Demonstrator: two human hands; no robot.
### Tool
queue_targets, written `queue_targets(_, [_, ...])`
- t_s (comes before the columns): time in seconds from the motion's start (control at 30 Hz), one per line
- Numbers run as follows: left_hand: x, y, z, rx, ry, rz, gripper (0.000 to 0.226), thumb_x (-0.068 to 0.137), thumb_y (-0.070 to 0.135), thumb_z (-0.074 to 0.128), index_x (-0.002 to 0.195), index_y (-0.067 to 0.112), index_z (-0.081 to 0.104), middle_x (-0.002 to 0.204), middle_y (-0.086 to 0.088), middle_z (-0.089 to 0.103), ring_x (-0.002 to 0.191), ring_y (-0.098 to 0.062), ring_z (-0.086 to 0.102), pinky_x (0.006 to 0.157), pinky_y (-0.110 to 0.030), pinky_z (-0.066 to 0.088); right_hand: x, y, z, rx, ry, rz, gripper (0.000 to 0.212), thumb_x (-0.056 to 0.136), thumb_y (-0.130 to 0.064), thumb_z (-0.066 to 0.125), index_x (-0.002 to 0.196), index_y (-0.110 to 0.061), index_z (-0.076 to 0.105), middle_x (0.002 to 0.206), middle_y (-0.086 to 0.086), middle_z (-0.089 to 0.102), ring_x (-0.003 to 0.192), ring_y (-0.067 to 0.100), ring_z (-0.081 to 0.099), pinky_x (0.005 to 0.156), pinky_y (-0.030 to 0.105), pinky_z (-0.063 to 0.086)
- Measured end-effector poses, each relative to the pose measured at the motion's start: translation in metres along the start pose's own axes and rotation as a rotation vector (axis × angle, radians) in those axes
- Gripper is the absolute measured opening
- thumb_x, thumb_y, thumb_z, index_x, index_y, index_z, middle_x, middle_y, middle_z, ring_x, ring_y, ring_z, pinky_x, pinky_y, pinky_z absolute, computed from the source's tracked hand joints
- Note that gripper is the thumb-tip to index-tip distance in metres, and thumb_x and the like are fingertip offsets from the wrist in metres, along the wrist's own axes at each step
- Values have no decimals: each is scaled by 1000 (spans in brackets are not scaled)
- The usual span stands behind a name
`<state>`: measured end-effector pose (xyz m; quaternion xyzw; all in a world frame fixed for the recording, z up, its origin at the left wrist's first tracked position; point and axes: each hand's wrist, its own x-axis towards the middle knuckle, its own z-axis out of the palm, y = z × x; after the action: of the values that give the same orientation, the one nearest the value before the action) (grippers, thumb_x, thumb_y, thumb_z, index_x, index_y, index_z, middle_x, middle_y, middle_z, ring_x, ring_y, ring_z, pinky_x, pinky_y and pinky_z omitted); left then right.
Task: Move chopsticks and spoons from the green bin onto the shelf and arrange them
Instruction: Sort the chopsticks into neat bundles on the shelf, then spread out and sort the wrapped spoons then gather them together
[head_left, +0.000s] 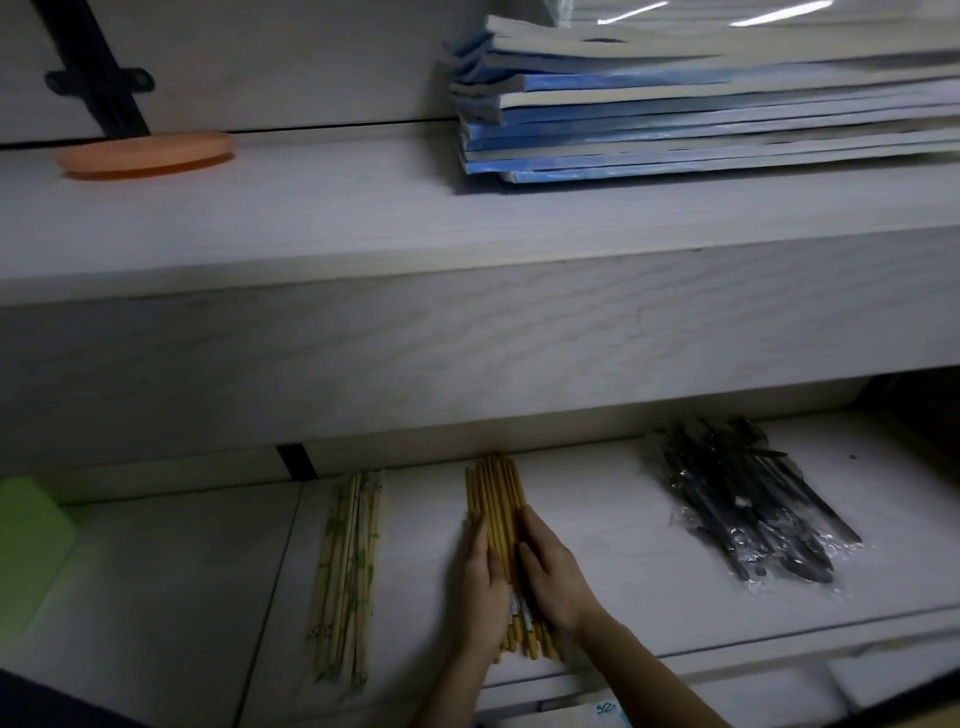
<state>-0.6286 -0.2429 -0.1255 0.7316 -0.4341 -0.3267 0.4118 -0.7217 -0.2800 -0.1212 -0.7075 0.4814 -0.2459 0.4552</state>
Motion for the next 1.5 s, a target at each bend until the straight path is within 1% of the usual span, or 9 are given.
queue_targets(0.17, [3,6,-8,46,-17,-2,50,100,12,33,149,17,22,155,-1,25,136,-16,37,110,-26,36,5,-5,-10,-77,-17,1,45,99,-19,35,144,-16,28,138,3,46,119,9,45,108,22,35])
queue_targets(0.33, [6,21,-9,17,3,70,35,98,9,39,128,24,46,124,5,48,92,3,52,75,-4,46,2,3,-41,-143,27,7,35,99,-15,37,131,-16,51,130,-2,55,109,-1,46,77,-5,33])
queue_targets(0.43, [12,33,8,-25,75,174,26,95,6,44,111,22,57,114,2,54,101,-11,54,87,-23,45,-4,7,-72,-162,82,-11,29,97,-13,42,118,-18,62,116,-5,64,104,3,54,80,2,38])
queue_targets(0.63, [13,74,66,-111,-54,242,21,93,9,49,92,27,58,94,5,63,92,-11,60,78,-15,46,-12,19,-155,-109,277,-46,27,92,-4,46,105,-17,67,84,-11,65,82,5,63,79,25,52])
queue_targets(0.77, [15,95,116,-126,-92,190,34,90,5,51,76,36,55,83,4,64,85,-19,62,80,-34,50,-14,44,-218,-112,381,-34,25,92,-8,48,102,-21,68,83,-9,66,79,8,63,73,23,49])
queue_targets(0.97, [10,116,185,-123,-102,129,21,87,12,53,79,30,56,82,-2,64,81,-20,62,80,-35,49,-7,110,-296,-95,546,161,17,92,-14,52,103,-12,65,99,6,67,81,16,59,70,21,45])
queue_targets(1.07, [5,121,207,-141,-51,98,25,89,0,52,84,24,57,82,-3,62,82,-20,61,80,-33,49,-5,140,-315,-200,467,322,19,93,-20,53,108,-10,59,105,10,64,85,16,55,76,29,45])
queue_targets(1.33, [-5,131,237,-83,-3,60,33,92,8,52,75,37,52,71,9,58,64,-7,54,61,-18,42,4,158,-312,-547,287,255,33,84,-49,57,101,-21,61,99,0,57,84,15,57,75,32,52])
queue_targets(1.5, [-7,130,238,-28,-4,64,33,93,10,52,75,38,52,71,10,59,66,-9,56,61,-19,44,10,144,-314,-647,201,335,29,90,-39,53,108,-18,62,101,4,66,90,20,63,71,27,47])
